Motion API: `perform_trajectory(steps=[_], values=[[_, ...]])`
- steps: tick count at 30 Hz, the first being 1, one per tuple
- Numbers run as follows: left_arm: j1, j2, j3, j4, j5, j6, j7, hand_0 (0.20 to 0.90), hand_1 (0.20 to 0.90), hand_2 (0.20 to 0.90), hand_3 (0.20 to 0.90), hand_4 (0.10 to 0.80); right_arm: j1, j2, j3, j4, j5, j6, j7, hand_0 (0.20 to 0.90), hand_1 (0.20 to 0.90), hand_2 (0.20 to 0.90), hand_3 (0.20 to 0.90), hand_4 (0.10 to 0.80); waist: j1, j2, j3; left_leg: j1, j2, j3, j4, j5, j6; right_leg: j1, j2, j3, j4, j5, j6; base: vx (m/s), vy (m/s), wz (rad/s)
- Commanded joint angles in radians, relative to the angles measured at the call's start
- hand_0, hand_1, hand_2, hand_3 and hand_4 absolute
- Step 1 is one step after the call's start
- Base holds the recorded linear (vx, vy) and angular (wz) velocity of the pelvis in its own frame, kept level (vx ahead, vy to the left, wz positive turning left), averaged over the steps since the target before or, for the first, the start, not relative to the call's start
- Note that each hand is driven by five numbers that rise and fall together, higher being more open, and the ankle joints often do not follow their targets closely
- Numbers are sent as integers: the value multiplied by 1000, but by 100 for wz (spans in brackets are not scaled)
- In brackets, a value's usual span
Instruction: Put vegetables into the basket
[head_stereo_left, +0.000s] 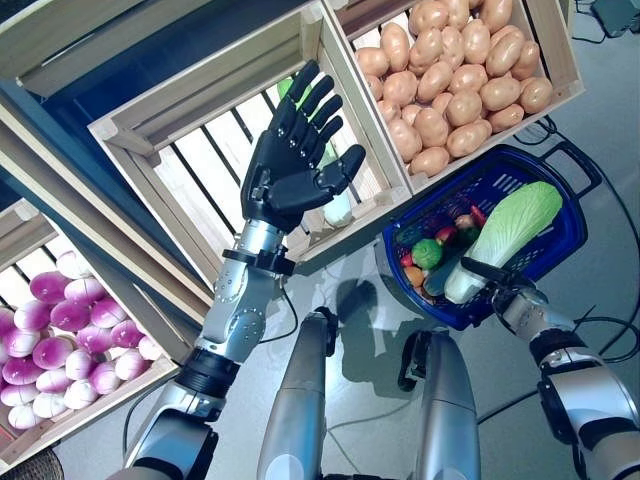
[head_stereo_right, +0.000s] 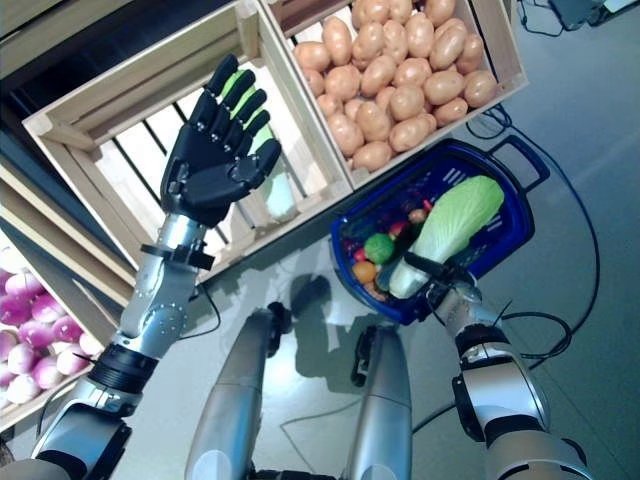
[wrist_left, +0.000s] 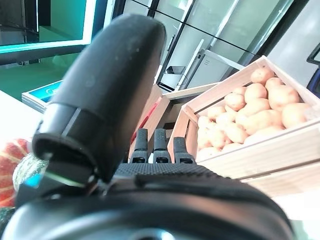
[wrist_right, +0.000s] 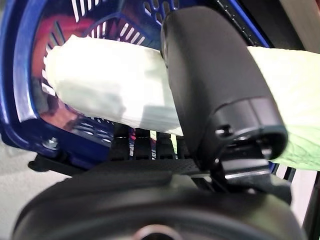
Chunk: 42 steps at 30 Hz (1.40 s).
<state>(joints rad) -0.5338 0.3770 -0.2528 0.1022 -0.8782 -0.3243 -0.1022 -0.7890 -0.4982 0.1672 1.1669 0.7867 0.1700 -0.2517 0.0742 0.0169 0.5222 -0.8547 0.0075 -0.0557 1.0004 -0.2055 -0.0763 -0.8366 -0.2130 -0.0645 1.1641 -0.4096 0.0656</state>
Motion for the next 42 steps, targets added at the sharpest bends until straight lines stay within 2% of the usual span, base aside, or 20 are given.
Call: perform_trajectory(steps=[1, 2, 3, 5, 16, 22, 27, 31, 37, 40, 41, 42], values=[[-122, -52, 21, -156, -7, -138, -13, 900, 900, 900, 900, 800, -103, -43, 9, 42, -96, -77, -128, 507, 507, 507, 507, 538, 12, 40, -2, 56, -21, 58, 90, -152, 74, 41, 45, -3, -25, 51, -73, 0, 0, 0], [-122, -53, 19, -159, -6, -137, -10, 900, 900, 900, 900, 800, -103, -41, 9, 42, -108, -80, -133, 794, 794, 794, 794, 729, 13, 40, -2, 54, -22, 58, 92, -152, 75, 39, 45, -3, -24, 50, -73, 0, 0, 0], [-120, -56, 22, -158, -14, -136, -20, 900, 900, 900, 900, 800, -106, -41, 12, 40, -125, -79, -158, 900, 900, 900, 900, 800, 13, 41, -2, 51, -22, 57, 93, -153, 76, 36, 46, -2, -25, 51, -73, 0, 0, 0], [-117, -62, 20, -155, -11, -136, -23, 900, 900, 900, 900, 800, -114, -32, 18, 38, -144, -60, -192, 900, 900, 900, 900, 800, 14, 42, -2, 50, -21, 58, 91, -154, 77, 34, 49, -3, -26, 51, -73, 0, 0, 0], [-115, -58, 14, -152, -6, -150, -19, 900, 900, 900, 900, 800, -124, -20, 32, 16, -159, -115, -253, 900, 900, 900, 900, 800, 10, 49, -2, 53, -20, 66, 78, -152, 79, 32, 55, 1, -32, 52, -74, 0, 0, 0], [-116, -56, 12, -137, 5, -154, -8, 900, 900, 900, 900, 800, -131, -27, 50, -15, -291, -137, -324, 900, 900, 900, 900, 800, 10, 49, -2, 58, -19, 68, 58, -141, 79, 35, 56, -1, -43, 59, -73, 0, 0, 0], [-106, -47, 7, -133, 14, -161, -25, 900, 900, 900, 900, 800, -135, -36, 56, -115, -373, -200, -483, 900, 900, 900, 900, 800, 6, 49, -2, 68, -15, 72, 32, -133, 81, 40, 60, 1, -63, 69, -70, 0, 0, 0], [-86, -31, 12, -123, 71, -165, -12, 900, 900, 900, 900, 800, -116, -36, 56, -232, -329, -231, -479, 900, 900, 900, 900, 800, 2, 49, -2, 95, -18, 77, -14, -121, 78, 61, 64, 6, -100, 86, -63, 0, 0, 0], [-45, 81, 40, -118, 399, -160, 134, 900, 900, 900, 900, 800, 29, -21, 7, -385, -167, -330, -370, 900, 900, 900, 900, 800, -7, 40, -2, 157, -12, 88, -86, -98, 71, 119, 62, 2, -159, 107, -61, 27, -3, 1], [-17, 185, 70, -109, 657, -130, 234, 900, 900, 900, 900, 800, 150, -10, -21, -491, -130, -349, -315, 900, 900, 900, 900, 800, -13, 31, -2, 193, -11, 91, -118, -87, 67, 160, 58, -6, -190, 116, -58, 71, -10, 1], [-12, 206, 76, -111, 702, -116, 249, 900, 900, 900, 900, 800, 173, -7, -25, -510, -124, -352, -304, 900, 900, 900, 900, 800, -14, 29, -2, 199, -10, 91, -123, -85, 68, 165, 57, -7, -194, 117, -58, 54, -15, 3], [2, 266, 94, -108, 813, -99, 272, 900, 900, 900, 900, 800, 225, -8, -33, -550, -119, -367, -275, 900, 900, 900, 900, 800, -17, 28, -3, 210, -7, 94, -136, -80, 69, 174, 58, -8, -201, 119, -58, 37, -13, 2]])
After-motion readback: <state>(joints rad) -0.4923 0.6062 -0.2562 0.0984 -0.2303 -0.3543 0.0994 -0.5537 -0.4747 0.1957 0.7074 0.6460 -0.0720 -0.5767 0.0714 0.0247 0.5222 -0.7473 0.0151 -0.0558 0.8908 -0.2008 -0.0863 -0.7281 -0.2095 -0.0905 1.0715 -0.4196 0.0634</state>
